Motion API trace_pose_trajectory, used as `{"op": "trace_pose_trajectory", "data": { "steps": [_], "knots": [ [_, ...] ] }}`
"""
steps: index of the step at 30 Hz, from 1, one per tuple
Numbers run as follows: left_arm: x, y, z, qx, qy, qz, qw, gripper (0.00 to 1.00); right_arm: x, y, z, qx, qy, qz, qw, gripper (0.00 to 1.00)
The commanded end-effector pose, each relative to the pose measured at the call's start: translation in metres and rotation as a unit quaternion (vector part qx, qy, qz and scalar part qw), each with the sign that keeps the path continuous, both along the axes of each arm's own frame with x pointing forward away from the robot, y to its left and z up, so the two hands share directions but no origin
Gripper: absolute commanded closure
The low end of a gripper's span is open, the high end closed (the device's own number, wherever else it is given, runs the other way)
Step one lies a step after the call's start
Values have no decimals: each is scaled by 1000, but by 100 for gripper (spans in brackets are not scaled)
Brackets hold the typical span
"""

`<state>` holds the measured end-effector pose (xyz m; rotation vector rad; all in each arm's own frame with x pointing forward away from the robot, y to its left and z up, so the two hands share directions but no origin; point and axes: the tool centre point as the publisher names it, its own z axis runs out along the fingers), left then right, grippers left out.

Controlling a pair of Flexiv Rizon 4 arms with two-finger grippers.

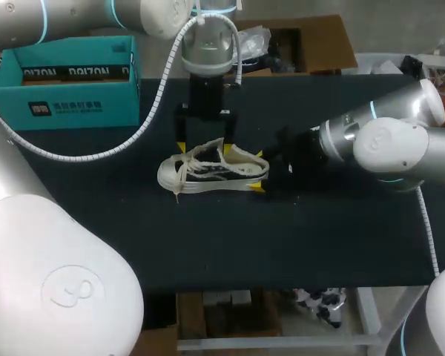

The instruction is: Open the shoe tongue, take the insole out of the shoe, put the insole back into the shoe, and pack the shoe into the shoebox

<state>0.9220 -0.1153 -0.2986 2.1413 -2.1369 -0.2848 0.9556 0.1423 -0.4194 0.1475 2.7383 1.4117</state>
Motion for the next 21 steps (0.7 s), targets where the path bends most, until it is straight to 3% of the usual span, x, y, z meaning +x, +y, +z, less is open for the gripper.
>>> {"op": "trace_pose_trajectory", "data": {
  "steps": [1, 3, 4, 5, 6, 7, 17, 19, 21],
  "knots": [
    [-2, -2, -1, 2, -4, -7, 1000, 0, 2, 3, -2, 3, -3, 1, 1000, 0],
    [-4, -4, 0, 3, -10, -12, 1000, 0, 3, 5, -3, 4, -4, 2, 1000, 0],
    [-4, -5, 1, 5, -13, -13, 1000, 0, 3, 5, -3, 4, -5, 3, 1000, 7],
    [-5, -7, 1, 9, -19, -14, 1000, 0, 3, 5, -4, 5, -5, 3, 1000, 62],
    [-5, -8, 2, 13, -23, -15, 1000, 0, 3, 6, -5, 6, -6, 3, 1000, 96],
    [-4, -10, 2, 15, -24, -15, 1000, 0, 3, 6, -5, 6, -6, 4, 1000, 100],
    [2, -19, -3, 66, -26, 8, 997, 2, 5, 7, -7, 3, -8, 3, 1000, 100],
    [3, -20, -5, 73, -30, 10, 997, 25, 5, 7, -7, 3, -8, 3, 1000, 100],
    [4, -21, -7, 81, -32, 14, 996, 33, 5, 7, -8, 4, -9, 4, 1000, 100]
  ]
}}
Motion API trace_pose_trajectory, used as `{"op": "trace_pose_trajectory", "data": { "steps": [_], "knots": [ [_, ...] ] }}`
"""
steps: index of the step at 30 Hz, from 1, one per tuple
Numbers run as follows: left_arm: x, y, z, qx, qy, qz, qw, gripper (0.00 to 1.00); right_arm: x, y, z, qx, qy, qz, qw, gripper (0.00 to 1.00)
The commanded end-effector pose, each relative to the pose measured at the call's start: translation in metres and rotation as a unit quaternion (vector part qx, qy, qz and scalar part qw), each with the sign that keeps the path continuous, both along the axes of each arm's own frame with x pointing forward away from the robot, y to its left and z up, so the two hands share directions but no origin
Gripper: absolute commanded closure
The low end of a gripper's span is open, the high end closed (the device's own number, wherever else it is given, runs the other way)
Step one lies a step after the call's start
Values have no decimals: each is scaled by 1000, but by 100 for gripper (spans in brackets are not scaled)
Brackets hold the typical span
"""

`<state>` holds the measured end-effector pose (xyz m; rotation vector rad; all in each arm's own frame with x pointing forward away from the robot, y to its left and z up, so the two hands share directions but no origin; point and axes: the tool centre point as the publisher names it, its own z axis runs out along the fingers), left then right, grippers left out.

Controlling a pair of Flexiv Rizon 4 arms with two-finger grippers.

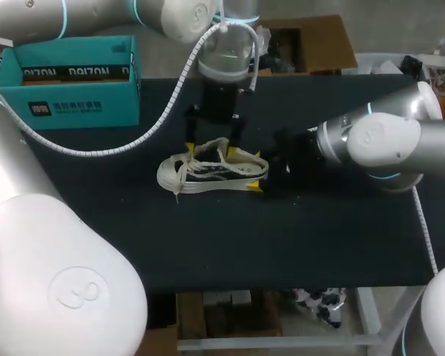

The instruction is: Open the shoe tongue, take the insole out of the shoe, put the insole back into the shoe, and pack the shoe into the shoebox

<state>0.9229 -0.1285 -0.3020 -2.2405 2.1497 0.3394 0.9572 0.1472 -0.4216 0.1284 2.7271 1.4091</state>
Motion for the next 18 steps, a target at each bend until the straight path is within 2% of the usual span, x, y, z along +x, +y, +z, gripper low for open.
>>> {"op": "trace_pose_trajectory", "data": {
  "steps": [1, 2, 3, 6, 8, 9, 14, 18],
  "knots": [
    [4, -8, -4, 27, 1, 3, 1000, 34, 4, 2, -7, 4, -1, 1, 1000, 100],
    [5, -8, -5, 31, 1, 5, 1000, 35, 5, 3, -7, 4, -1, 2, 1000, 100],
    [6, -9, -6, 33, -1, 7, 999, 51, 5, 3, -7, 4, 0, 2, 1000, 100],
    [6, -9, -7, 42, -2, 9, 999, 63, 5, 3, -8, 6, 0, 3, 1000, 100],
    [5, -9, -8, 47, -3, 6, 999, 74, 5, 3, -8, 7, 1, 2, 1000, 100],
    [5, -9, -8, 48, -4, 5, 999, 100, 5, 3, -9, 7, 1, 1, 1000, 100],
    [5, -1, -4, 31, -12, 5, 999, 100, 6, 2, -10, 9, 2, -1, 1000, 100],
    [2, 12, 3, -1, -28, 6, 1000, 100, 6, 3, -11, 10, 4, -3, 1000, 100]
  ]
}}
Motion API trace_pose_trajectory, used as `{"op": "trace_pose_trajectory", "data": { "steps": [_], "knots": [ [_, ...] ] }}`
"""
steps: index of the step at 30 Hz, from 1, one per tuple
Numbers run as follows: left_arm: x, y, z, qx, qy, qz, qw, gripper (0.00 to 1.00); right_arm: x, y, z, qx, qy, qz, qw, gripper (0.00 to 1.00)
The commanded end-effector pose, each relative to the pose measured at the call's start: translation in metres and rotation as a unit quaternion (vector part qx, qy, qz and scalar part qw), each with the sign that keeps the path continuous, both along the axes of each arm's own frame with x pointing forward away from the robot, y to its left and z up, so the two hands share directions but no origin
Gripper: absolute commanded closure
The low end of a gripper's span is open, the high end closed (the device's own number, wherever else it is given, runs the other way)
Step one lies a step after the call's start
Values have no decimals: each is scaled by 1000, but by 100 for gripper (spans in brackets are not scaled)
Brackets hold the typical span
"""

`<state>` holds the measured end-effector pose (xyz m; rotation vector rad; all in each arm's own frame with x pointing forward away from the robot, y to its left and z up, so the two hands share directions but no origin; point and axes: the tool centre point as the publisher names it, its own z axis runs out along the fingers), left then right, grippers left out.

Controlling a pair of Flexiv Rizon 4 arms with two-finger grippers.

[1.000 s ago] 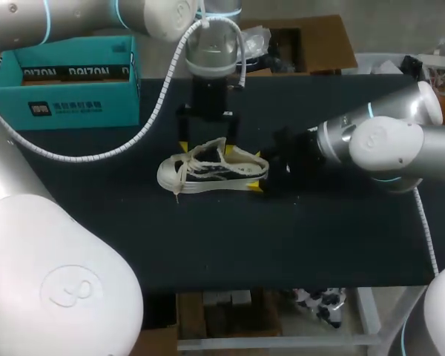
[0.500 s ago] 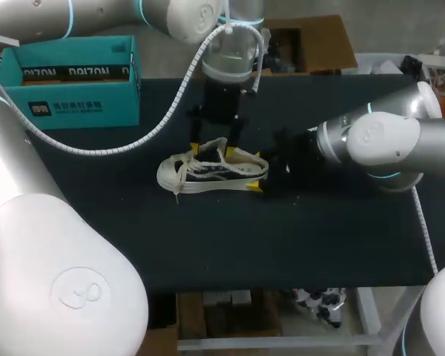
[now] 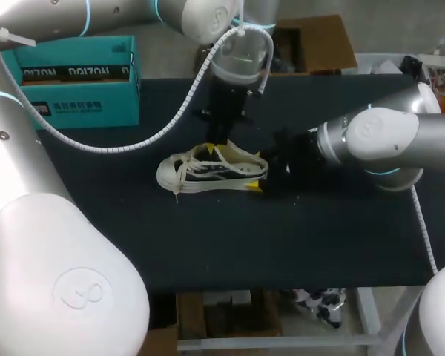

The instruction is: Open the shoe tongue, take the insole out of the shoe, put the insole back into the shoe, and pack the shoe into the shoebox

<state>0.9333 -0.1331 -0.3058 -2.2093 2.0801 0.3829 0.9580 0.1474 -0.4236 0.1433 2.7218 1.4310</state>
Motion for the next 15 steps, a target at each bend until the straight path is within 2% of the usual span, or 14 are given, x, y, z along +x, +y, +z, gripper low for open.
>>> {"op": "trace_pose_trajectory", "data": {
  "steps": [1, 7, 9, 15],
  "knots": [
    [-8, 22, 8, -46, -22, 0, 999, 100, 5, 3, -10, 4, 1, -1, 1000, 100],
    [-8, 47, 3, -110, -39, 1, 993, 100, 6, 3, -10, 5, 4, -5, 1000, 100],
    [-8, 56, -1, -139, -40, -12, 989, 100, 6, 3, -10, 6, 5, -6, 1000, 100],
    [-3, 76, -15, -212, -40, 1, 976, 100, 6, 3, -10, 6, 5, -6, 1000, 100]
  ]
}}
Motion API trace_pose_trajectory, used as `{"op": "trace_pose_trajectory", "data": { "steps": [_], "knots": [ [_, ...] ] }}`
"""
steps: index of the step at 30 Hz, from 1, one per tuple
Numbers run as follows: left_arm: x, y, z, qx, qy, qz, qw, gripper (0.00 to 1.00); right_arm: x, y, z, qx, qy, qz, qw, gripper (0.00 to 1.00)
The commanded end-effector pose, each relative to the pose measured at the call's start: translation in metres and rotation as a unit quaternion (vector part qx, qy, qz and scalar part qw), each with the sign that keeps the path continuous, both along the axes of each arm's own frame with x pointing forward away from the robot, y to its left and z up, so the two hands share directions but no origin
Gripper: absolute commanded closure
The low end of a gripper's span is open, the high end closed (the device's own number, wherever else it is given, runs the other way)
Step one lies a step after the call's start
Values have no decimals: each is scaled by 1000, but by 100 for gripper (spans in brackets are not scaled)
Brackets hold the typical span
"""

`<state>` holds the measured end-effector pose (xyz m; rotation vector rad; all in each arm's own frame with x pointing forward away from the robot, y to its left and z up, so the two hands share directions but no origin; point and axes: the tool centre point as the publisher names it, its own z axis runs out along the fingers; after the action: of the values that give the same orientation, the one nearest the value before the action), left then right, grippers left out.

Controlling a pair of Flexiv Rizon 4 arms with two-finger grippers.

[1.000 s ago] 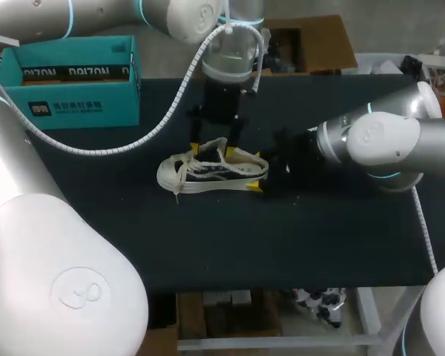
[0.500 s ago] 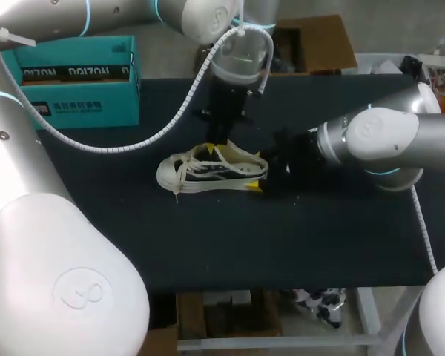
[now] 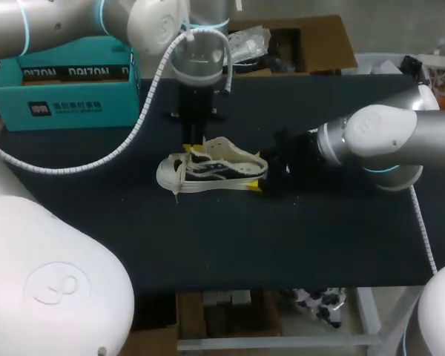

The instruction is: Open the shoe tongue, take the insole out of the shoe, put the insole back into the shoe, and pack the shoe into the shoebox

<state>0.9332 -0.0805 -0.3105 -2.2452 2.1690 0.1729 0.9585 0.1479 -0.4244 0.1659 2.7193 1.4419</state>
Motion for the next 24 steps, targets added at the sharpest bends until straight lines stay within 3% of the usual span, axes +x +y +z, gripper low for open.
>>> {"op": "trace_pose_trajectory", "data": {
  "steps": [1, 10, 14, 15, 16, 17, 18, 24],
  "knots": [
    [-2, 26, -13, -150, -13, 14, 989, 100, 6, 2, -9, 2, 0, 0, 1000, 100],
    [16, 40, -38, -203, 14, 17, 979, 100, 6, 2, -9, 2, 0, 0, 1000, 100],
    [17, 36, -37, -217, 26, -3, 976, 100, 6, 2, -9, 2, 0, 0, 1000, 100],
    [15, 35, -34, -223, 28, -13, 974, 85, 6, 2, -9, 2, 0, 0, 1000, 100],
    [14, 34, -30, -227, 26, -22, 973, 31, 6, 2, -9, 2, 0, 0, 1000, 100],
    [12, 33, -25, -227, 23, -34, 973, 5, 6, 2, -9, 2, 0, 0, 1000, 100],
    [10, 31, -20, -228, 19, -42, 973, 0, 6, 2, -9, 2, 0, 0, 1000, 100],
    [-7, 12, 24, -230, -16, -151, 961, 0, 6, 2, -9, 2, 0, 0, 1000, 100]
  ]
}}
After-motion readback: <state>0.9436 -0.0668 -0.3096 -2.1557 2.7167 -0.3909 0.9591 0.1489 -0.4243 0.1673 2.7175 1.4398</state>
